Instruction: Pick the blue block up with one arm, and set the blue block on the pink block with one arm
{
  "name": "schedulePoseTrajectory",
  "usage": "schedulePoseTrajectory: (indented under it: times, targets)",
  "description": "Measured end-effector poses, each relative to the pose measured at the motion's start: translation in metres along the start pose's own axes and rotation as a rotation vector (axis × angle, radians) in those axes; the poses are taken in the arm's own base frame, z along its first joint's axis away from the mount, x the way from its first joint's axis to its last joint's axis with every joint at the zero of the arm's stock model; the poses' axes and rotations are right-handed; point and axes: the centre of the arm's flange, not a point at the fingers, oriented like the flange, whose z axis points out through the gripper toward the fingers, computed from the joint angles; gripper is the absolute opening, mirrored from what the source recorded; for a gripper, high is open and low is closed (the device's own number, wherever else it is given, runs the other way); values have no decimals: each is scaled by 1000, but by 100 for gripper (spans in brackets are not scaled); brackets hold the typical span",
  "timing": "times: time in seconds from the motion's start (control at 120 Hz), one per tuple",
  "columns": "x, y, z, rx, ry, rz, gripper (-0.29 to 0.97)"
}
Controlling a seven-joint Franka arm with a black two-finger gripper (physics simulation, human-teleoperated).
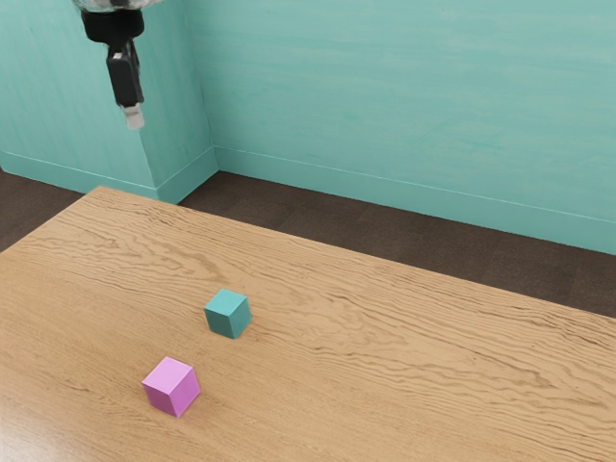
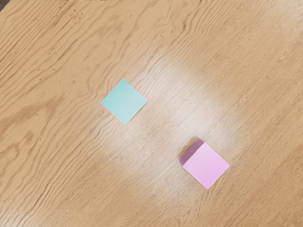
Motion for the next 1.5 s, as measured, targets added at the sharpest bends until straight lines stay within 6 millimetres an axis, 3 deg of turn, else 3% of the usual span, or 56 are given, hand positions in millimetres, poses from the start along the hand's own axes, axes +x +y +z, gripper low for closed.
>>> schedulePoseTrajectory:
  times: [0.075, 0.183, 0.275, 0.317, 0.358, 0.417, 0.483, 0.567, 0.692, 0.75, 0.85, 0.967, 1.5]
  targets:
    - [16, 6, 9, -18, -13, 41, 68]
    - [19, 8, 16, -37, -27, 63, 68]
    - [-3, 31, 31, -56, -66, 62, 68]
    - [-14, 50, 53, -64, -87, 84, 68]
    - [-19, 68, 87, -78, -104, 130, 68]
    - [-21, 75, 126, -89, -107, 186, 68]
    - [-21, 72, 146, -79, -88, 237, 68]
    - [-5, 62, 168, -75, -71, 323, 68]
    - [30, 10, 218, -103, -39, 428, 68]
    - [36, -6, 232, -92, -35, 471, 68]
    - [51, -27, 280, -106, -30, 542, 68]
    - [65, -39, 318, -106, -7, 611, 68]
    - [59, -58, 411, -59, 68, 733, 68]
